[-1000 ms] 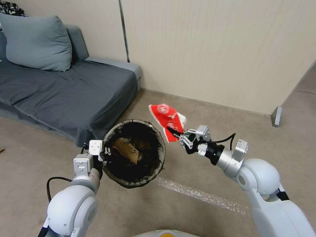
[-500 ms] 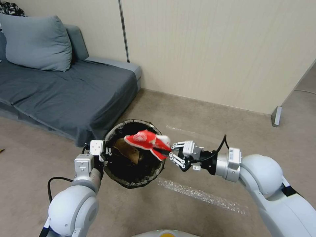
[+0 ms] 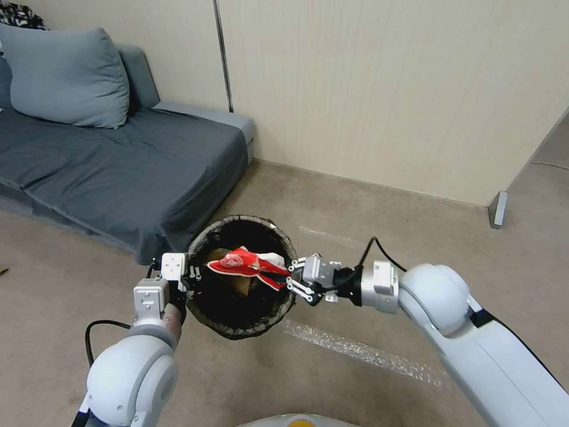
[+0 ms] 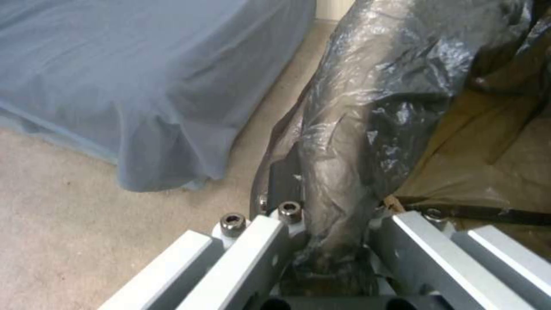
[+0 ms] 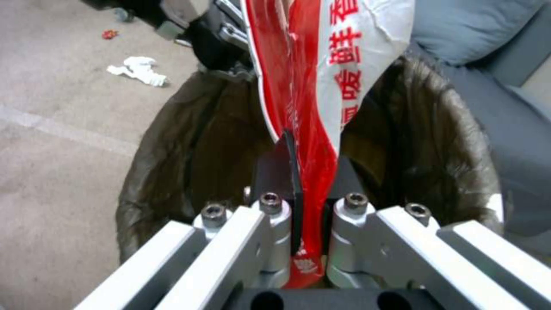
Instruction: Pick up the trash bin, then pick up the garbage from the floor and place it into the trash bin.
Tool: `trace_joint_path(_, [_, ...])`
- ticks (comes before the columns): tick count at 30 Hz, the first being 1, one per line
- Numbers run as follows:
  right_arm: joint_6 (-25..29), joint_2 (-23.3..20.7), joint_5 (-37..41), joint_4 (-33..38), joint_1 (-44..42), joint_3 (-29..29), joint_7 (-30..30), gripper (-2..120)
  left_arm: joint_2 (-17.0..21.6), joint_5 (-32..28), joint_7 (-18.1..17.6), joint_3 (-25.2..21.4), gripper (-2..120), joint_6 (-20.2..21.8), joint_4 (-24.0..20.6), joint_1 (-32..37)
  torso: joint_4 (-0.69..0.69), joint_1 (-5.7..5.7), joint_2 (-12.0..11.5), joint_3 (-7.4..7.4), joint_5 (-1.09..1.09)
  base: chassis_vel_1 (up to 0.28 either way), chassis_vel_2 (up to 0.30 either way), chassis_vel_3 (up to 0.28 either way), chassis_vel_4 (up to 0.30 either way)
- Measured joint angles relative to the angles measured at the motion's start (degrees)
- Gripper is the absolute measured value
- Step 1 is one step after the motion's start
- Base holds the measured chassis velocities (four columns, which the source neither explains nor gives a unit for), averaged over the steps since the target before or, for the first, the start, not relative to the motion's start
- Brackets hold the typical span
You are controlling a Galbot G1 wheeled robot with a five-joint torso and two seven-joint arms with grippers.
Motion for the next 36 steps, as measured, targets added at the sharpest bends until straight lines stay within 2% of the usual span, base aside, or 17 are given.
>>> trace_joint_path(7, [-1.2, 2.5, 2.9, -4.8, 4.7, -5.6, 4.2, 1, 0.0, 0.0, 0.1, -0.1, 0, 0.0, 0.3, -0.1, -0.01, 0.00, 0.0, 0.00, 0.00, 0.000, 0.000, 0.000, 0.000])
trace_joint_path(13, [-1.7, 2.8, 3.4, -5.6, 5.5, -6.3, 6.2, 1, 0.1, -0.1, 0.1, -0.2, 0, 0.0, 0.4, -0.2, -0.01, 0.00, 0.0, 0.00, 0.00, 0.000, 0.000, 0.000, 0.000])
trace_joint_path(15, [-1.7, 2.7, 3.1, -5.8, 5.0, -6.1, 6.7, 10, 0.2, -0.2, 0.1, -0.2, 0, 0.0, 0.4, -0.3, -0.02, 0.00, 0.0, 0.00, 0.00, 0.000, 0.000, 0.000, 0.000])
trace_joint_path(16, [-1.7, 2.7, 3.1, -5.8, 5.0, -6.1, 6.7, 10, 0.2, -0.2, 0.1, -0.2, 0, 0.0, 0.4, -0.3, -0.02, 0.00, 0.0, 0.00, 0.00, 0.000, 0.000, 0.000, 0.000])
trace_joint_path(19, [-1.6, 2.4, 3.0, -6.1, 3.9, -5.6, 7.7, 25, 0.1, -1.3, -0.1, -0.2, 0, 0.0, 0.4, -0.3, -0.01, 0.00, 0.0, 0.00, 0.00, 0.000, 0.000, 0.000, 0.000])
trace_joint_path(22, [-1.3, 2.3, 2.9, -6.3, 3.5, -5.4, 8.3, 30, 0.1, -1.6, -0.2, -0.2, 0, 0.0, 0.3, -0.4, -0.02, 0.00, 0.0, 0.00, 0.00, 0.000, 0.000, 0.000, 0.000])
trace_joint_path(23, [-0.8, 2.4, 2.7, -6.9, 3.4, -5.2, 8.7, 39, 0.1, -1.6, -0.3, -0.2, 0, 0.0, 0.2, -0.4, -0.01, 0.00, 0.0, 0.00, 0.01, 0.000, 0.000, 0.000, 0.000])
trace_joint_path(24, [-0.8, 2.4, 2.7, -6.9, 3.4, -5.2, 8.7, 39, 0.1, -1.6, -0.3, -0.2, 0, 0.0, 0.2, -0.4, -0.01, 0.00, 0.0, 0.00, 0.01, 0.000, 0.000, 0.000, 0.000])
trace_joint_path(27, [-0.4, 2.4, 2.7, -7.5, 3.2, -4.6, 9.2, 52, 0.2, -1.6, -0.3, -0.2, 0, 0.0, 0.0, -0.4, -0.01, 0.00, 0.0, 0.00, 0.00, 0.000, 0.000, 0.000, 0.000])
trace_joint_path(29, [-0.4, 2.4, 2.7, -7.6, 3.1, -4.5, 9.4, 56, 0.3, -1.6, -0.3, -0.2, 0, 0.0, -0.1, -0.4, -0.01, 0.00, 0.0, 0.00, 0.01, 0.000, 0.000, 0.000, 0.000])
trace_joint_path(33, [-0.4, 2.4, 2.7, -7.8, 2.5, -4.2, 10.1, 75, 0.5, -1.7, -0.3, -0.2, 0, 0.0, -0.3, -0.3, -0.02, 0.00, 0.0, 0.00, 0.01, 0.000, 0.000, 0.000, 0.000])
trace_joint_path(34, [-0.4, 2.4, 2.7, -7.8, 2.4, -4.2, 10.1, 75, 0.6, -1.7, -0.3, -0.2, 0, 0.0, -0.3, -0.3, -0.01, -0.01, 0.0, 0.00, 0.01, 0.000, 0.000, 0.000, 0.000])
trace_joint_path(36, [-0.4, 2.5, 2.7, -7.8, 2.1, -4.0, 10.3, 87, 0.7, -1.7, -0.4, -0.2, 0, 0.0, -0.4, -0.3, -0.01, 0.00, 0.0, 0.00, 0.01, 0.000, 0.000, 0.000, 0.000])
